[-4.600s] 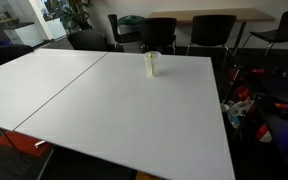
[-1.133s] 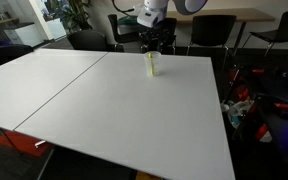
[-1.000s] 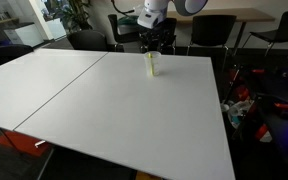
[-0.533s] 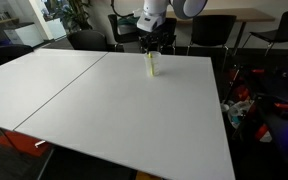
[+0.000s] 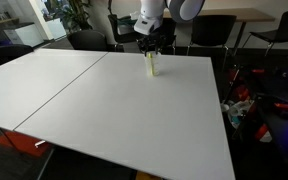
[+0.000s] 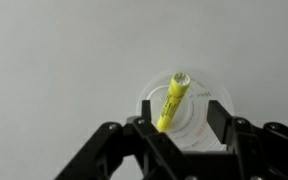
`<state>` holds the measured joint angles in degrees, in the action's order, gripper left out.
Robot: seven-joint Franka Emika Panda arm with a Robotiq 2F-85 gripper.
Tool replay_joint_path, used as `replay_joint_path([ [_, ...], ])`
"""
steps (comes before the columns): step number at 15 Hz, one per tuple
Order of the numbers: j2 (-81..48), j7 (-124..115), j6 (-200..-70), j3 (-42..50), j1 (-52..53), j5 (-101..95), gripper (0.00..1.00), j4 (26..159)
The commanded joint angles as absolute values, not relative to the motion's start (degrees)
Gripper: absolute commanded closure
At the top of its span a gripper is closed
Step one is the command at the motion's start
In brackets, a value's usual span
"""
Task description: Put the yellow marker inside the clear cup then take it out of the cup
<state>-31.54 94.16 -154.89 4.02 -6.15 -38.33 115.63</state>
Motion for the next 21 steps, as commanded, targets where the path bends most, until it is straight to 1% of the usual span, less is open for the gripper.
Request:
replay_joint_path([
  [1,-33.16,95.32,-154.74,3.53,-6.49,-37.94,0.38,113.37],
  [10,-35.84,95.53,-153.67,3.6,-6.43,-37.91,0.38,110.32],
  [21,-35.69,94.97,-154.15,4.22,-6.87,-38.16,0.39,111.5],
])
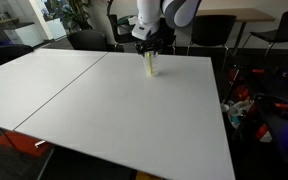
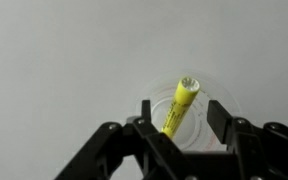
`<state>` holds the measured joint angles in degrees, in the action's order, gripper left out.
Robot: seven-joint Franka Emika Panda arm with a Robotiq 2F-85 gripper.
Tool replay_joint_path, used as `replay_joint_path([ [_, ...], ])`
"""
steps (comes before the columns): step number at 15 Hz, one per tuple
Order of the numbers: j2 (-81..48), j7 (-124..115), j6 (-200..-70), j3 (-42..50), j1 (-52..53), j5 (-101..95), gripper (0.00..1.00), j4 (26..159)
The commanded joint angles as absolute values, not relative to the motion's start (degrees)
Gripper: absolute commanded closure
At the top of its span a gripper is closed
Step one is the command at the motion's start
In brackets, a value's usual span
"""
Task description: Put the yellow marker inside the clear cup then take it out of the cup
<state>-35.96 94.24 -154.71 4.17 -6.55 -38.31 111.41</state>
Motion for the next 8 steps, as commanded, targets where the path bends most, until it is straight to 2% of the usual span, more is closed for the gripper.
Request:
replay_joint_path([
  [1,-35.62,94.91,-154.16,4.29,-6.88,-38.22,0.4,111.68],
  [7,-35.6,94.41,-154.37,4.65,-6.66,-38.67,0.46,112.16],
  [8,-35.67,94.36,-154.34,4.67,-6.64,-38.67,0.5,112.09],
])
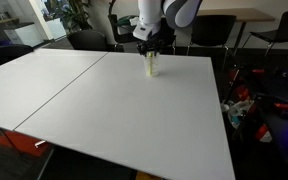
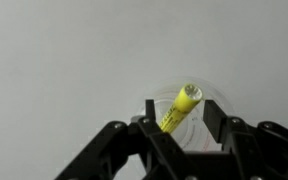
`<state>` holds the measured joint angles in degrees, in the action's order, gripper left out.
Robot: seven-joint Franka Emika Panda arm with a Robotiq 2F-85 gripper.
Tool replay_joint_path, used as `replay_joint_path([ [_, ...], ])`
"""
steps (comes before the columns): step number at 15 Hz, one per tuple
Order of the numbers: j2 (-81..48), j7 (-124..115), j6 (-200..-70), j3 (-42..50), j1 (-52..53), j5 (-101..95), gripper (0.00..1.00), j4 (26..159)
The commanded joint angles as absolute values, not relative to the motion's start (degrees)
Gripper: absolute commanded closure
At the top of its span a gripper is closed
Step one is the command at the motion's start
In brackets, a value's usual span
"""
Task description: Put the yellow marker inside the clear cup then take it out of the cup
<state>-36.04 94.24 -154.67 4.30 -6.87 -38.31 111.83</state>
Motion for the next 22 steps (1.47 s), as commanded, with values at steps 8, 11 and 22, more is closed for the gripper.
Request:
replay_joint_path([
  [8,-35.4,94.08,-154.64,4.9,-6.18,-39.3,0.95,112.66],
  [11,-34.1,93.38,-154.76,5.31,-5.47,-40.15,0.95,113.97],
  [22,-22.11,80.3,-153.93,8.56,-1.06,-56.77,0.95,124.14],
])
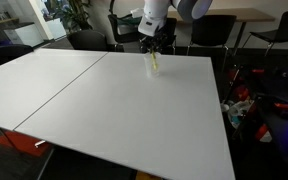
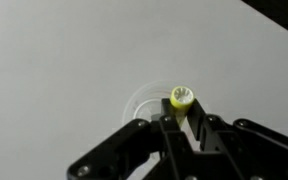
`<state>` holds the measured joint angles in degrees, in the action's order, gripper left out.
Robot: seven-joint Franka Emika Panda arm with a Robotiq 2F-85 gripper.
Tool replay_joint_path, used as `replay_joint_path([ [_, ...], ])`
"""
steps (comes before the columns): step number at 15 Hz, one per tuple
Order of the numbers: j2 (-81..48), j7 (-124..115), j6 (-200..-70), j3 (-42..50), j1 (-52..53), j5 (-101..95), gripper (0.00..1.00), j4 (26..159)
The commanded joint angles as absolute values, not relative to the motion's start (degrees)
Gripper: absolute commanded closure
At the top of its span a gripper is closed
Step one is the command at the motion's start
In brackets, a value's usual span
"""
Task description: Put the yellow marker inside the clear cup then take it out of the cup
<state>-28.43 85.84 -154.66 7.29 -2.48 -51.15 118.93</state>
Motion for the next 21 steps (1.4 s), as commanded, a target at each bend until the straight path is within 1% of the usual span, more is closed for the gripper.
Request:
replay_joint_path([
  [1,-20.48,78.2,-153.86,8.46,-1.12,-59.2,0.95,125.24],
  [7,-10.46,67.45,-153.12,6.79,-2.28,-72.63,0.95,129.6],
  [10,-6.22,66.37,-154.15,5.9,-3.05,-75.32,0.95,130.9],
  [13,-4.76,69.52,-156.04,5.05,-3.53,-73.3,0.95,130.08],
  [17,-5.97,74.73,-159.36,4.19,-3.73,-69.48,0.95,127.95],
  [21,-8.99,89.62,-165.29,3.55,-3.44,-56.84,0.95,126.79],
])
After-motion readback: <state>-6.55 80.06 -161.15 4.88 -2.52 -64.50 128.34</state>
